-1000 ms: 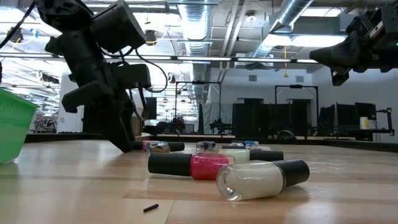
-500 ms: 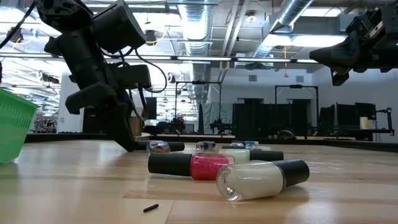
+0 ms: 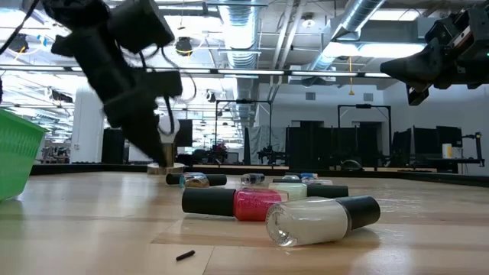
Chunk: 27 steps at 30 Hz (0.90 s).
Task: Pick & Place Nail Polish
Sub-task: Put the black pink nail polish bottle into the green basket
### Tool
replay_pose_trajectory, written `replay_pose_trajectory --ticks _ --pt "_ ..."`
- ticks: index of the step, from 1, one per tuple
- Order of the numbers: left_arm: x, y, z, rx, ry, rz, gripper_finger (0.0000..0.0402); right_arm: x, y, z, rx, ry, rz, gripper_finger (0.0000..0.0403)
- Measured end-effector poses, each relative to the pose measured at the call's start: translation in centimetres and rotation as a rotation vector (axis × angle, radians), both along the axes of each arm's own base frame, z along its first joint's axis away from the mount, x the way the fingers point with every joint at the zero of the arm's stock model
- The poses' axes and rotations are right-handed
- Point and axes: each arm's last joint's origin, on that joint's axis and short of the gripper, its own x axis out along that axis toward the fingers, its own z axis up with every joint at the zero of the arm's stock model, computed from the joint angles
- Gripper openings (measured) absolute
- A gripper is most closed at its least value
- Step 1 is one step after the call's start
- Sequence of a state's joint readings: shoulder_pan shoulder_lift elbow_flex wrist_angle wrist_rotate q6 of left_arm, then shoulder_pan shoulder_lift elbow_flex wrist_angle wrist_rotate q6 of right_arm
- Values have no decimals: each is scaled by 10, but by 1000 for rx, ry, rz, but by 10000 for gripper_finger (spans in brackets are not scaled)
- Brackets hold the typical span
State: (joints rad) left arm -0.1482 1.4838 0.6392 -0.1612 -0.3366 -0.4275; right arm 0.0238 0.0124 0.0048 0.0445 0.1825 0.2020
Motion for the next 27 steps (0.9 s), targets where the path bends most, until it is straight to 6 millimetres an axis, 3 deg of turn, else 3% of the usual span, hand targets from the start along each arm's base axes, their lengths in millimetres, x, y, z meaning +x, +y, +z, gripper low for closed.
replay_pose_trajectory --ticks 6,10,19,27 --pt "-2 5 32 -16 -177 41 66 0 0 0 0 0 0 0" --pt "1 8 37 -3 -212 -10 121 0 0 0 -1 0 0 0" --pt "12 8 7 -58 -147 76 236 0 0 0 -1 0 0 0" --pt "16 7 -12 -70 -95 118 257 0 0 0 -1 0 -1 0"
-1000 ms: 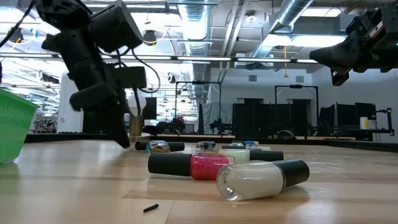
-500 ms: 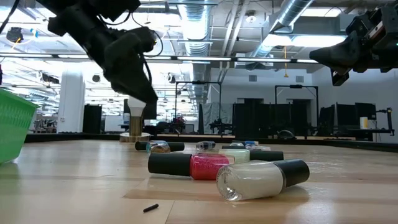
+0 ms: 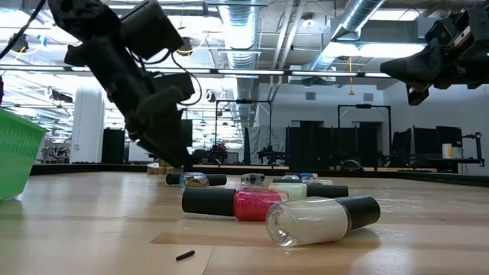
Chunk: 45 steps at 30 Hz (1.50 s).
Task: Pick & Place Nail Polish
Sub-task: Put the black pink nail polish bottle into the green basket
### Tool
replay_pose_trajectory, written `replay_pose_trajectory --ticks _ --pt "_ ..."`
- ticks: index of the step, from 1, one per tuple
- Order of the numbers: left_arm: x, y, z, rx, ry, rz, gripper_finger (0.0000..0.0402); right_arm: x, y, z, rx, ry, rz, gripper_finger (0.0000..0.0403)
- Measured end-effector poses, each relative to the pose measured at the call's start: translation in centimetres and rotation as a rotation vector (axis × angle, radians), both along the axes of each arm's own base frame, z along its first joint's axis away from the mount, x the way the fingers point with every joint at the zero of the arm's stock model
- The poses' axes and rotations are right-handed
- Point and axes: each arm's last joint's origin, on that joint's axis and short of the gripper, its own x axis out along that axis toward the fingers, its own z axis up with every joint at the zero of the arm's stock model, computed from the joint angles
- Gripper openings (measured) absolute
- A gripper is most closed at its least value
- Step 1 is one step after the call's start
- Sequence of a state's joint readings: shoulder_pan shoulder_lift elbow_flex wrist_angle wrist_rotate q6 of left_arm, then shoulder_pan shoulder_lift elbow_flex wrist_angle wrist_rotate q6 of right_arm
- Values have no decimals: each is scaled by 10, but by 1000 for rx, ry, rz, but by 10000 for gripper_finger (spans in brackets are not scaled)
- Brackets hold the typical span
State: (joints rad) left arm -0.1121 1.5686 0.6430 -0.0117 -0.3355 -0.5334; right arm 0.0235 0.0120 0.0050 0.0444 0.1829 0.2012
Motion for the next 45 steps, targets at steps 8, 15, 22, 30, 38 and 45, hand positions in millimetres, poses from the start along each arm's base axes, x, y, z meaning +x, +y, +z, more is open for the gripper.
replay_pose_trajectory --ticks 8,15,22,30,38,45 --pt "0 0 -10 6 44 -1 234 0 0 0 0 0 0 0" --pt "1 0 -20 23 84 5 211 0 0 0 0 1 0 0" --pt "2 -1 -24 49 109 -52 154 0 0 0 0 1 0 0" --pt "2 -1 -25 39 122 -87 56 0 0 0 0 0 0 0" --pt "-4 -1 -12 -8 103 -107 53 0 0 0 0 1 0 0" --pt "-15 4 35 -24 -54 -99 55 0 0 0 0 1 0 0"
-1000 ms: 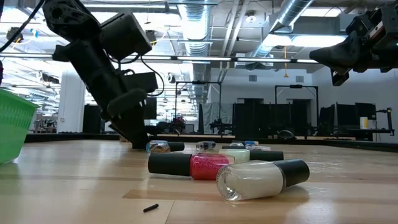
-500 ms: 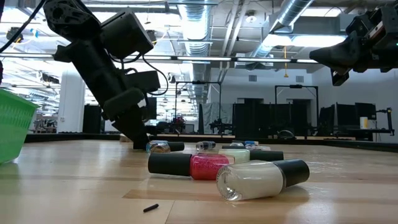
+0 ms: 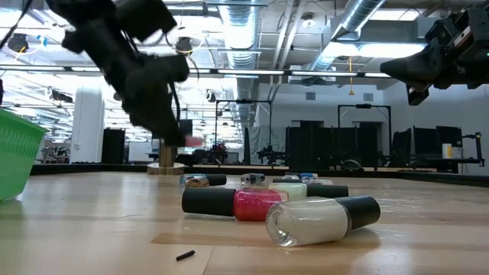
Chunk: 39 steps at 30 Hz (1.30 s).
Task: Pick & Place Nail Polish
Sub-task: Put the black pink nail polish bottle into the green basket
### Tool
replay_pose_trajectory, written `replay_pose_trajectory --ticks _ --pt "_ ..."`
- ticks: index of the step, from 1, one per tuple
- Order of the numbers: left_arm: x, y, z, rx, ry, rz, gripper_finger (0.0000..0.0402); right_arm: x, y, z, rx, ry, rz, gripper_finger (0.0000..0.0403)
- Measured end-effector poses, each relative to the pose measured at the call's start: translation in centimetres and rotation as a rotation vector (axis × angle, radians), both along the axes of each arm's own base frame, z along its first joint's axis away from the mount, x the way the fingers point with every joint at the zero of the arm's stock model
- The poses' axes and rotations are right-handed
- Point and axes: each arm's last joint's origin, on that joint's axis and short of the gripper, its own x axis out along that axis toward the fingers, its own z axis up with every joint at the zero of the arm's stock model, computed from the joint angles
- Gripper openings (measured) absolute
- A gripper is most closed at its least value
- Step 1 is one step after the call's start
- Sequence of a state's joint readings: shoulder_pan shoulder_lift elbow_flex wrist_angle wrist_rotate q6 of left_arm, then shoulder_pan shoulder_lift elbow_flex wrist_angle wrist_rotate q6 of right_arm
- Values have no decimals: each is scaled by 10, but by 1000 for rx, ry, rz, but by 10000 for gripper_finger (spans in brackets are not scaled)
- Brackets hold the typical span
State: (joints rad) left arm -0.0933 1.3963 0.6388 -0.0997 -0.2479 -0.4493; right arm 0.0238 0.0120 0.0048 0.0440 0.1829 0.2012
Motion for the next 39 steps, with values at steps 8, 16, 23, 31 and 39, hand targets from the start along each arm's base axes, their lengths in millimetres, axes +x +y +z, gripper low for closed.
replay_pose_trajectory --ticks 8,16,23,31,39 --pt "-37 -14 60 -274 -175 -305 55 0 0 0 -2 0 0 0" --pt "-76 -55 98 -364 -328 -622 55 0 0 0 -2 1 -1 0" --pt "-90 -105 83 -382 -207 -730 55 0 0 0 0 0 -1 0" --pt "-88 -147 44 -325 37 -742 55 0 0 0 -1 0 -2 0" --pt "-70 -160 29 -194 239 -673 56 0 0 0 -2 0 -2 0"
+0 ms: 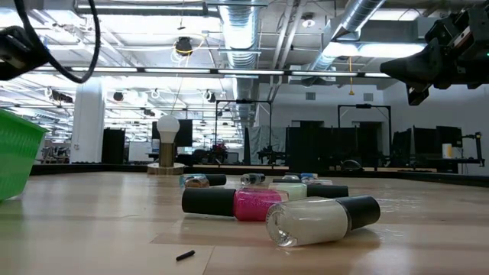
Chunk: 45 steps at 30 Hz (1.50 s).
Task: Pick & Place Nail Polish
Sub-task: Put the black pink nail polish bottle into the green basket, then put the black blue nail polish bottle into the green basket
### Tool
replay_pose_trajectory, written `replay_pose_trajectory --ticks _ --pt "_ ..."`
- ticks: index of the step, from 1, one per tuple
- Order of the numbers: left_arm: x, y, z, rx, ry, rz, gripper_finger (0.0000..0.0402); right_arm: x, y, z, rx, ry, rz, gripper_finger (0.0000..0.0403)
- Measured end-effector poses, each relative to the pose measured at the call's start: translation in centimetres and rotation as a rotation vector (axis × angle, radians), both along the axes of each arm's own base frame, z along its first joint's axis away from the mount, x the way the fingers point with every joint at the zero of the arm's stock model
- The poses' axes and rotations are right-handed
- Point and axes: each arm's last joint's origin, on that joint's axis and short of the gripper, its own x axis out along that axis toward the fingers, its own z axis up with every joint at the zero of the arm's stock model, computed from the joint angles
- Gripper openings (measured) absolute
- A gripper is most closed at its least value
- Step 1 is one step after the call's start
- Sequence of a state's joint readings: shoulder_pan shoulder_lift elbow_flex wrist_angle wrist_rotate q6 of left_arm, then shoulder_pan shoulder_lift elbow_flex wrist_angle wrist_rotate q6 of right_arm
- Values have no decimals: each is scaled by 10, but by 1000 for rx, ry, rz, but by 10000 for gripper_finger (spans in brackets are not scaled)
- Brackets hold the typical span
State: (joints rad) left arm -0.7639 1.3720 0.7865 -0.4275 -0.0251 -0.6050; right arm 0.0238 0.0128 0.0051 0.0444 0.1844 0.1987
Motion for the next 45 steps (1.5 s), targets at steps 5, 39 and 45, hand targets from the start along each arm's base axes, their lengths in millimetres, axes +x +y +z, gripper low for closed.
replay_pose_trajectory --ticks 5,39,45 --pt "9 3 -6 71 48 40 56 0 0 0 -68 11 -3 0" --pt "20 9 -10 -101 193 43 158 0 0 0 -103 17 -4 0" --pt "9 32 38 -189 -3 103 196 0 0 0 -103 17 -4 0"
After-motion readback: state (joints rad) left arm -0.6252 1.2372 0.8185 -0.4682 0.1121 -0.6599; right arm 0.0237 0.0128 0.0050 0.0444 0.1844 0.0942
